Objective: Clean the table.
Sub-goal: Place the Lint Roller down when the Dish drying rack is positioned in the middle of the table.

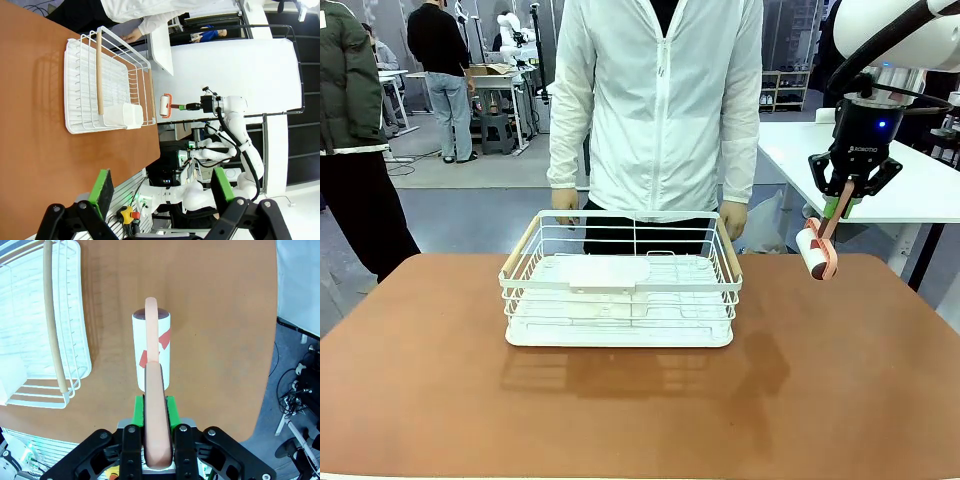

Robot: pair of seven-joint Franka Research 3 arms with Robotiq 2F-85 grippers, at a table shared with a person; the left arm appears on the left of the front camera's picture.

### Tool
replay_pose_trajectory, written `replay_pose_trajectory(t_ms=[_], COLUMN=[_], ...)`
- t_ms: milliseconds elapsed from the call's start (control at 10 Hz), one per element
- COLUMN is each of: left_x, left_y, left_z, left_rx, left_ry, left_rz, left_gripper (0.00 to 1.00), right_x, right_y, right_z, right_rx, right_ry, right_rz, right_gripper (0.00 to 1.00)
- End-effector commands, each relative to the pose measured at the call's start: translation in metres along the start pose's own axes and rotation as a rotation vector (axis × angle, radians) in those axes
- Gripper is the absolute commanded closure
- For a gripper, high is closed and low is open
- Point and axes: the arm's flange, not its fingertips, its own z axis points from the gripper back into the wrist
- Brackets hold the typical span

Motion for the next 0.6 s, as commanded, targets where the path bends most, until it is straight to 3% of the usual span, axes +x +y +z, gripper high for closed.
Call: replay_pose_trajectory(t_ms=[0,500], left_x=[-0.0007,-0.0007], left_y=[-0.0012,-0.0012], left_z=[0.0024,0.0024], left_rx=[-0.016,-0.016], left_ry=[-0.004,-0.004], left_rz=[-0.007,-0.007], left_gripper=[0.00,0.00], right_x=[0.0027,0.0027], right_y=[0.0021,0.0021], right_z=[0.0018,0.0018], right_rx=[-0.010,-0.010], right_ry=[-0.006,-0.006], right_rz=[0.008,0.008], right_gripper=[0.79,0.79])
